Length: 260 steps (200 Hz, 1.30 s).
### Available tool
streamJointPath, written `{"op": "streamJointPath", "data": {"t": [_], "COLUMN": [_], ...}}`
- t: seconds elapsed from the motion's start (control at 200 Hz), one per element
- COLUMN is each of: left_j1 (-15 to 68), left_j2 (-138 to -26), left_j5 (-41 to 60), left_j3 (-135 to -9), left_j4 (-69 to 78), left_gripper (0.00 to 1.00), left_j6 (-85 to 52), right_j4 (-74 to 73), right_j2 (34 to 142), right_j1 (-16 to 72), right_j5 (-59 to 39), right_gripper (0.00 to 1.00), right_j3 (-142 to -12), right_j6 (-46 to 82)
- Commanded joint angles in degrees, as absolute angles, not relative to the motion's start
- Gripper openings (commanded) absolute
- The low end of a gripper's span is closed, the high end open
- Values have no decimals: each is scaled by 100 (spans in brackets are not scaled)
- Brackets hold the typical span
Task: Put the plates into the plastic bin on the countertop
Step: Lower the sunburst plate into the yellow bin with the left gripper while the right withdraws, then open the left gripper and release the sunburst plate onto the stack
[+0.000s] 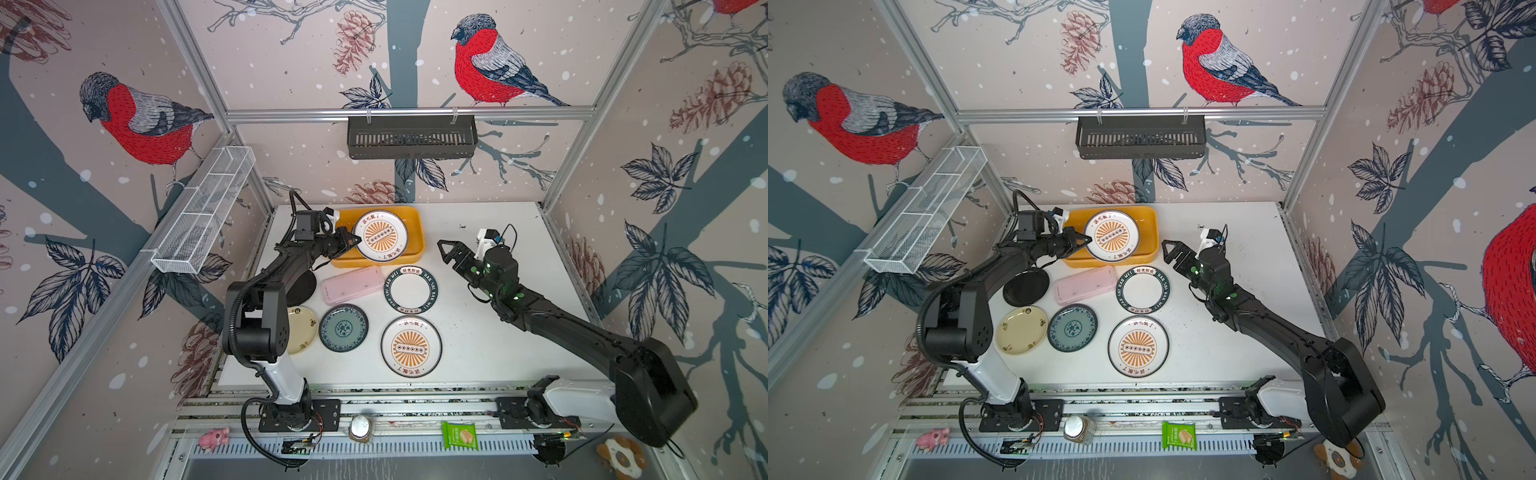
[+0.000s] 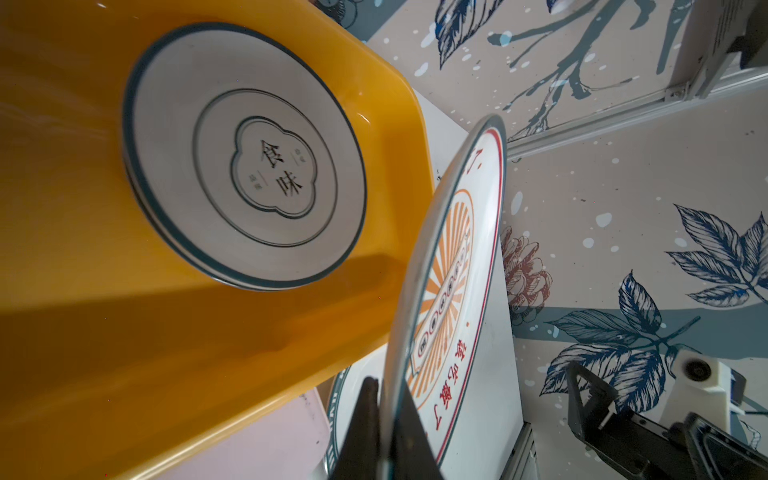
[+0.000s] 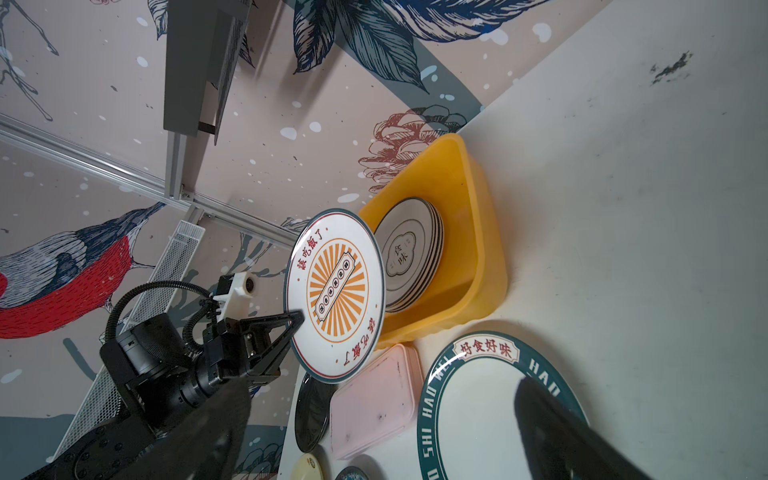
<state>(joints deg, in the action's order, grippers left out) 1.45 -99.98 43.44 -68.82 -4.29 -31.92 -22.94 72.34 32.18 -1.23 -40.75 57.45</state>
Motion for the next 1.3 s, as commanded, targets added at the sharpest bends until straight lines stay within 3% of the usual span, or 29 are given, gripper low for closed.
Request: {"op": "streamJointPath", "data": {"t": [0.0, 0.555, 1.296], "left_j1": [1, -148, 70], "left_j2": [-10100, -11473, -12606], "left_j5": [4295, 3795, 4025], "left_j3": [-6906, -8016, -8973], "left_j4": [-198, -429, -311], "left_gripper": [8, 8, 10], "left_j6": [-3228, -3692, -4232], "right_j4": [-2318, -2273, -2307], "right_j2": [7061, 7134, 6733], "right_j1": [3243, 3307, 3542], "right_j5": [189, -246, 572], "right_gripper": [100, 100, 100], "right_j3": [-4060, -4101, -3463], "right_j6": [5488, 4844, 5124]}}
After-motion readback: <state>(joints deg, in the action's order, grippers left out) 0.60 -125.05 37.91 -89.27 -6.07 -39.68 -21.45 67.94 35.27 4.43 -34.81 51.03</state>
